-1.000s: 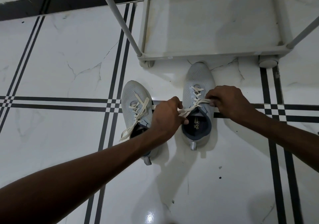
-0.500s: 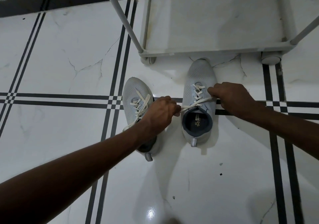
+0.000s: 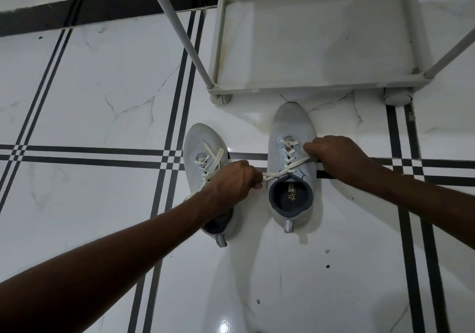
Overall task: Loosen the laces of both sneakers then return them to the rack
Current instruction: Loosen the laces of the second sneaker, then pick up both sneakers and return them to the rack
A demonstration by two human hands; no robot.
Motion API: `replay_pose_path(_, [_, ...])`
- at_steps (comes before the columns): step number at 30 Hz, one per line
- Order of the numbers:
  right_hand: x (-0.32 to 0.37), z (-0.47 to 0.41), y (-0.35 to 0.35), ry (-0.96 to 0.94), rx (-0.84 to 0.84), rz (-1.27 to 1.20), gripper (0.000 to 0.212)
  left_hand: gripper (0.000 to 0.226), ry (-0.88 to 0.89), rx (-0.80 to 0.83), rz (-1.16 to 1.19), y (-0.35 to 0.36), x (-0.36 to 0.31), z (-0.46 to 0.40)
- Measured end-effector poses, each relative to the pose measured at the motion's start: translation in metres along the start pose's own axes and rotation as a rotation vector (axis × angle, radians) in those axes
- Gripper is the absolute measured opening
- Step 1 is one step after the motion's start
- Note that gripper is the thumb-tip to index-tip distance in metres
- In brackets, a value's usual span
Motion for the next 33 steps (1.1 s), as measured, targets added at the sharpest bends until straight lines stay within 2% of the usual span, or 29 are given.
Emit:
replay_pose_path(2, [-0.003, 0.002, -0.006, 0.135, -0.012, -0.09, 0.022, 0.019, -0.073, -0.078, 0.123, -0.016, 0.006, 0.006])
replay_pose_path(6, [-0.001, 0.034, -0.014, 0.564, -0.033, -0.429, 0.066, 0.057, -0.328, -0.201, 0.365, -0.055, 0.033, 0.028])
replay_pose_path(9, [0.015, 0.054, -0.001, 0.77, 0.135, -0.745, 0.089, 0.092, -0.524, -0.19, 0.361, -0.069, 0.067, 0.06])
replay_pose_path(11, [0.028, 0.057, 0.008, 0.794, 0.252, -0.867, 0.077, 0.118, -0.693, -0.096, 0.409, -0.06, 0.091, 0.09])
replay_pose_path(13, [0.035, 0.055, 0.013, 0.782, 0.293, -0.853, 0.065, 0.129, -0.865, 0.04, 0.604, -0.032, 0.102, 0.12])
replay_pose_path(15, [0.039, 0.051, 0.016, 0.782, 0.283, -0.845, 0.062, 0.114, -0.924, 0.082, 0.813, 0.0, 0.101, 0.136])
replay_pose_path(16, [0.041, 0.05, 0.016, 0.792, 0.275, -0.86, 0.06, 0.096, -0.907, 0.035, 0.853, 0.013, 0.099, 0.138])
replay_pose_path(18, [0.042, 0.045, 0.017, 0.794, 0.253, -0.861, 0.055, 0.056, -0.893, -0.117, 0.801, 0.023, 0.091, 0.134])
replay_pose_path(20, [0.045, 0.039, 0.016, 0.772, 0.238, -0.837, 0.05, 0.039, -0.871, -0.226, 0.729, 0.023, 0.087, 0.128])
replay_pose_path(28, [0.058, 0.031, 0.014, 0.705, 0.269, -0.709, 0.041, 0.027, -0.701, -0.261, 0.68, 0.011, 0.06, 0.106])
replay_pose_path(33, [0.068, 0.039, -0.049, 0.727, 0.287, -0.649, 0.042, 0.028, -0.674, -0.281, 0.759, -0.039, 0.035, 0.117])
Point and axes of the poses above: each hand's wrist, its own z-axis away from the middle knuckle, its own y-axis out of the palm, x = y × z, the point moved 6 cm from there along -z, towards the middle knuckle, and after that the axes turned 4 degrees about z, right-handed, at the moved point
